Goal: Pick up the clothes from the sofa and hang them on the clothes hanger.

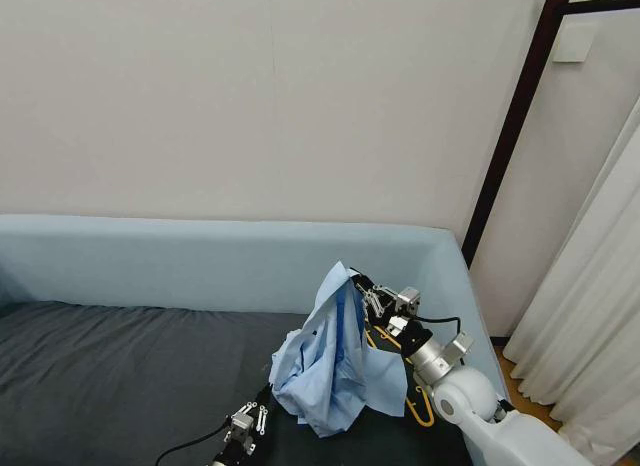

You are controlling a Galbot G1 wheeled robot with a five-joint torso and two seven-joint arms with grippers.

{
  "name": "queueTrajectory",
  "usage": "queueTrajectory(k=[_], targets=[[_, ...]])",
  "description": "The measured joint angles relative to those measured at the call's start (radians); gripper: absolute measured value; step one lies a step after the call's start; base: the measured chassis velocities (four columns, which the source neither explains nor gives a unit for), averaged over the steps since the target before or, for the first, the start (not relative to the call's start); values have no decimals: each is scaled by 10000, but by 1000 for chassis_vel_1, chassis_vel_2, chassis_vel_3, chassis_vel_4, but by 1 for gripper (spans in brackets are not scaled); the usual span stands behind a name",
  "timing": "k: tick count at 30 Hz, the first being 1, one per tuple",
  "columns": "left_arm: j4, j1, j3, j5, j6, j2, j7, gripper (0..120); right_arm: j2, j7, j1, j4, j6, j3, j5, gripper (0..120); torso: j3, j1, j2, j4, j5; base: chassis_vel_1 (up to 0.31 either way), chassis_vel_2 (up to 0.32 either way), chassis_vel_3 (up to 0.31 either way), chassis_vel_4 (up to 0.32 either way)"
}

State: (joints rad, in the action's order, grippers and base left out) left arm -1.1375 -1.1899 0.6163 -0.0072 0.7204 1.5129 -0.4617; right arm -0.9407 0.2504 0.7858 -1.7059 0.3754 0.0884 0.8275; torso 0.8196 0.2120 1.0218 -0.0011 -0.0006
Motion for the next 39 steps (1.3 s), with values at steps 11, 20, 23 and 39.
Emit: queueTrajectory(k=[11, 20, 23, 39], targets=[[517, 335, -93, 22, 72, 187, -207, 64, -34, 123, -10, 12, 11, 0, -34, 0, 0, 0, 0, -1, -1, 0, 0, 0, 0], [975, 732, -234, 195, 114, 359, 25, 65, -68, 130, -79, 17, 13, 57, -37, 0, 1, 0, 0, -1, 0, 0, 0, 0, 0], [1055, 779, -276, 204, 113, 354, 30, 51, -67, 152, -77, -21, 12, 57, -38, 0, 0, 0, 0, -1, 0, 0, 0, 0, 0], [1324, 837, -269, -10, 120, 144, 28, 0, -167, 182, -18, 40, 13, 31, -104, 0, 0, -1, 0, 0, 0, 0, 0, 0, 0]])
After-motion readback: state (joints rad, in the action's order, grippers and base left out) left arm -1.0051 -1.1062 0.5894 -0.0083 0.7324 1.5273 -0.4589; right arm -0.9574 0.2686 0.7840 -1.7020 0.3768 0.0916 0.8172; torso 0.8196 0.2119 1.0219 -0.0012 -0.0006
